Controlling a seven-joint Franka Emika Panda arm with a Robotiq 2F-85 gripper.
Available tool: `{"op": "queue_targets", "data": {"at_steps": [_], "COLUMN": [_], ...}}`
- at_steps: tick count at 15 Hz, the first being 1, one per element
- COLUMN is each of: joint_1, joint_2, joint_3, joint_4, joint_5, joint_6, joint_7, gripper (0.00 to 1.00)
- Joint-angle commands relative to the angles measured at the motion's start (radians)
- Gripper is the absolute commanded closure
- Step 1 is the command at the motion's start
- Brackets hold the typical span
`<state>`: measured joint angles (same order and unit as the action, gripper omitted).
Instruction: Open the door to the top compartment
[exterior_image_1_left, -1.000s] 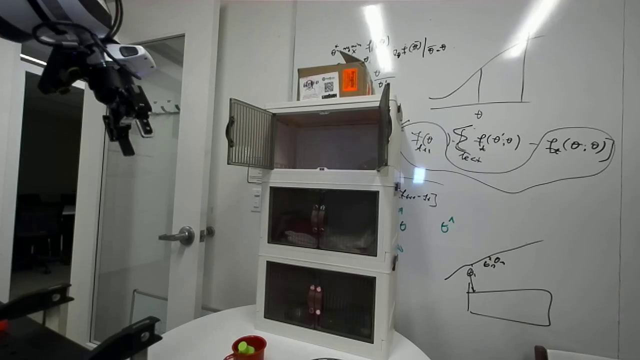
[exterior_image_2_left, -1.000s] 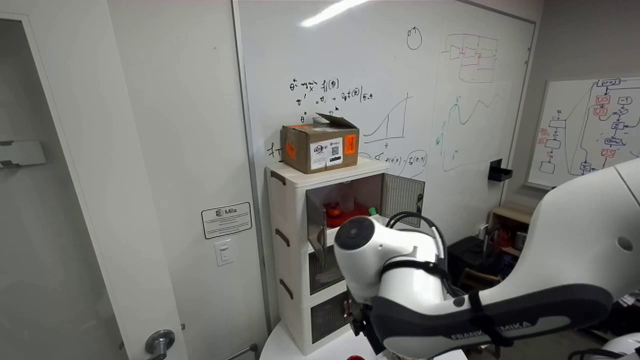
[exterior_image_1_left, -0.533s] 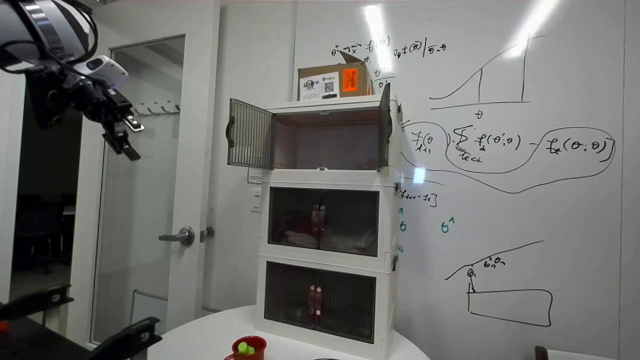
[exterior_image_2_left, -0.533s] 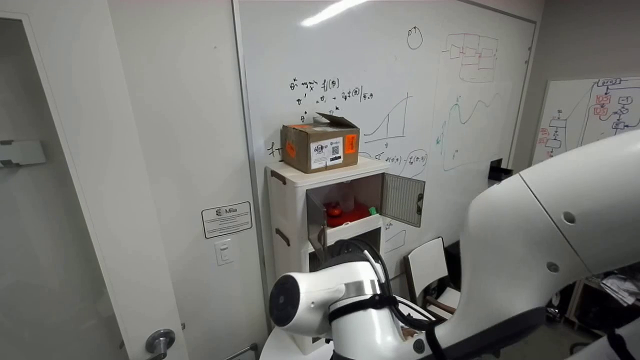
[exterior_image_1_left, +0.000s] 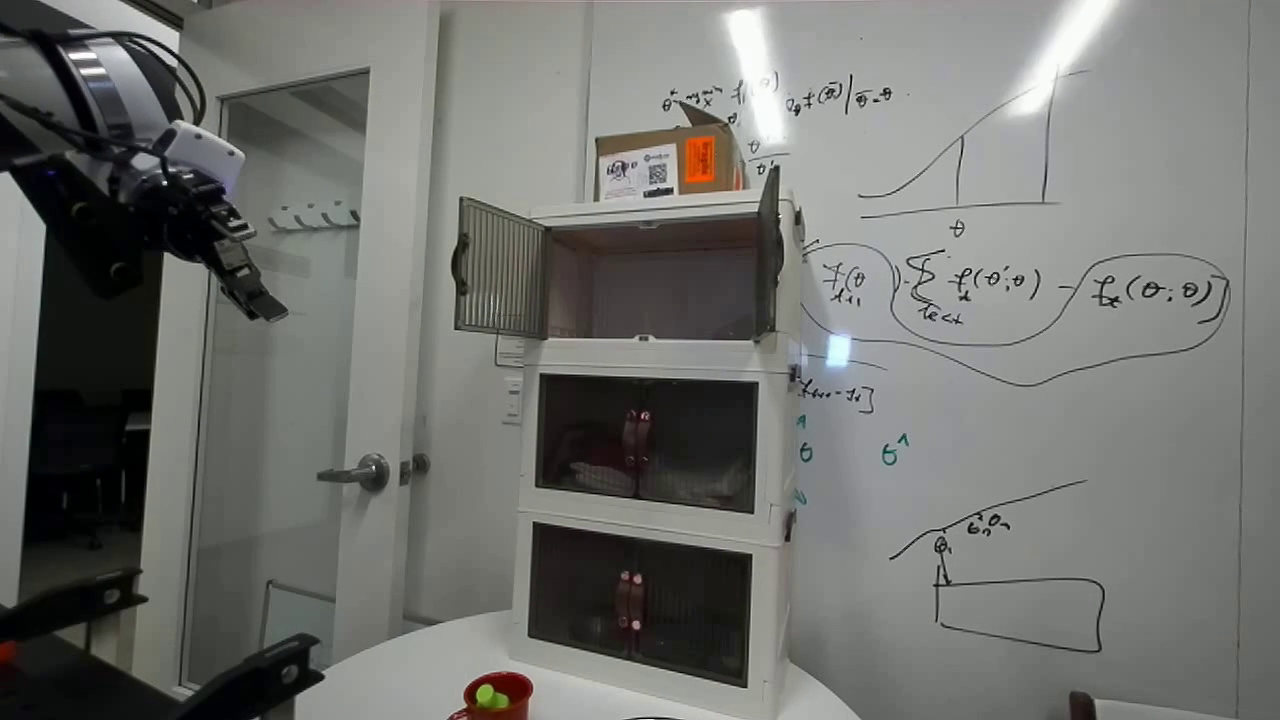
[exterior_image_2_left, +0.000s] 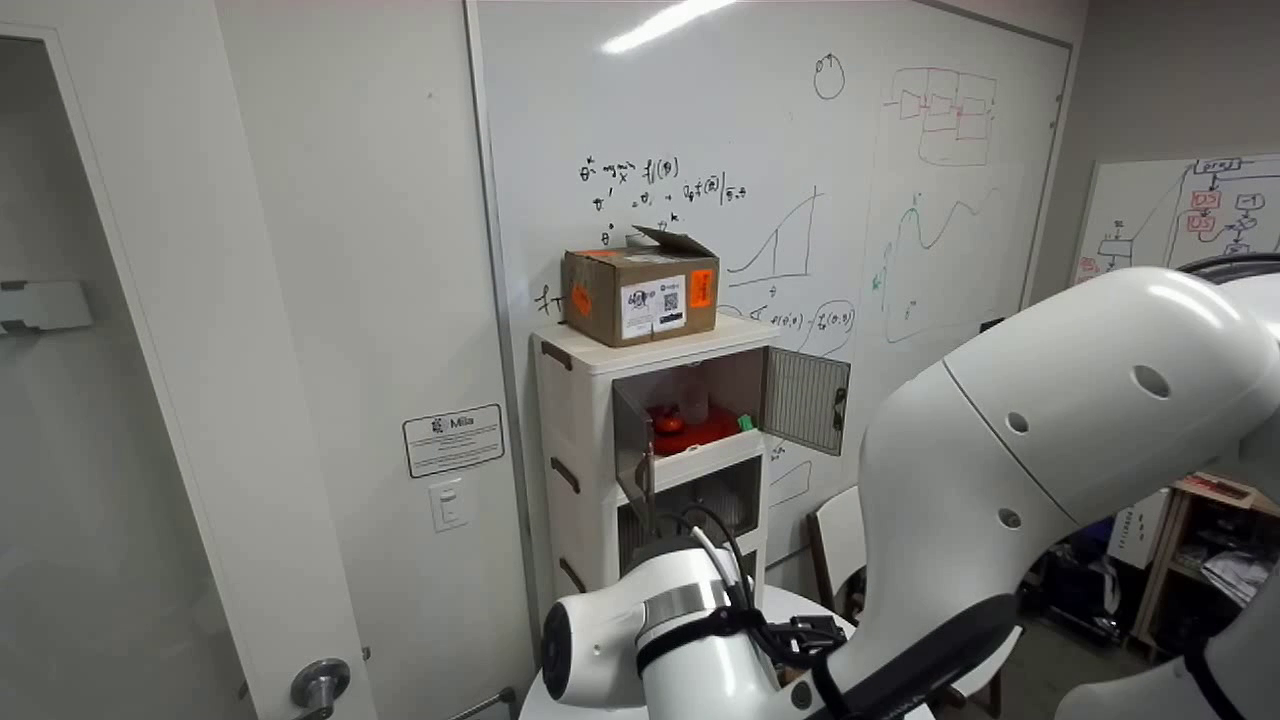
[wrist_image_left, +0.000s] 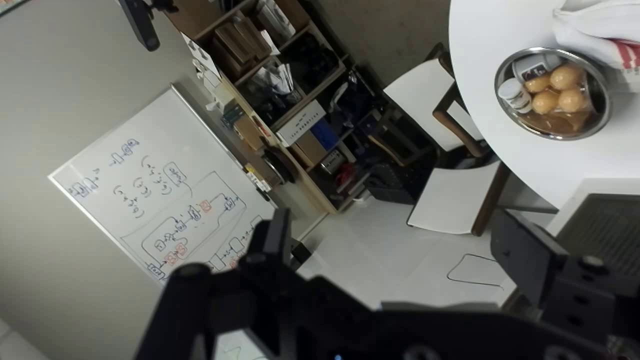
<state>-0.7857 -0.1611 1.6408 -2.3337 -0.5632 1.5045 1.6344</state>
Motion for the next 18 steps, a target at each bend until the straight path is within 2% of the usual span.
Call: {"op": "queue_targets", "data": {"at_steps": [1,3,4,5,9,12,18], "joint_1": [-0.212,-0.316,-0.106,-0.131,-0.072,-0.117,-0.274], "joint_2": [-0.146,-0.209,-0.195,-0.226,-0.248,-0.371,-0.577], "joint_3": [0.155,0.229,0.029,0.039,-0.009,0.053,0.176], "joint_4": [-0.001,0.012,-0.019,-0.023,-0.027,-0.026,-0.009], "joint_5": [0.084,0.101,0.128,0.150,0.162,0.162,0.162], "joint_6": [0.084,0.169,0.156,0.184,0.180,0.175,0.332], "joint_7": [-0.025,-0.047,-0.075,-0.090,-0.106,-0.033,0.077], "gripper": [0.00,0.00,0.00,0.00,0.00,0.00,0.00]}}
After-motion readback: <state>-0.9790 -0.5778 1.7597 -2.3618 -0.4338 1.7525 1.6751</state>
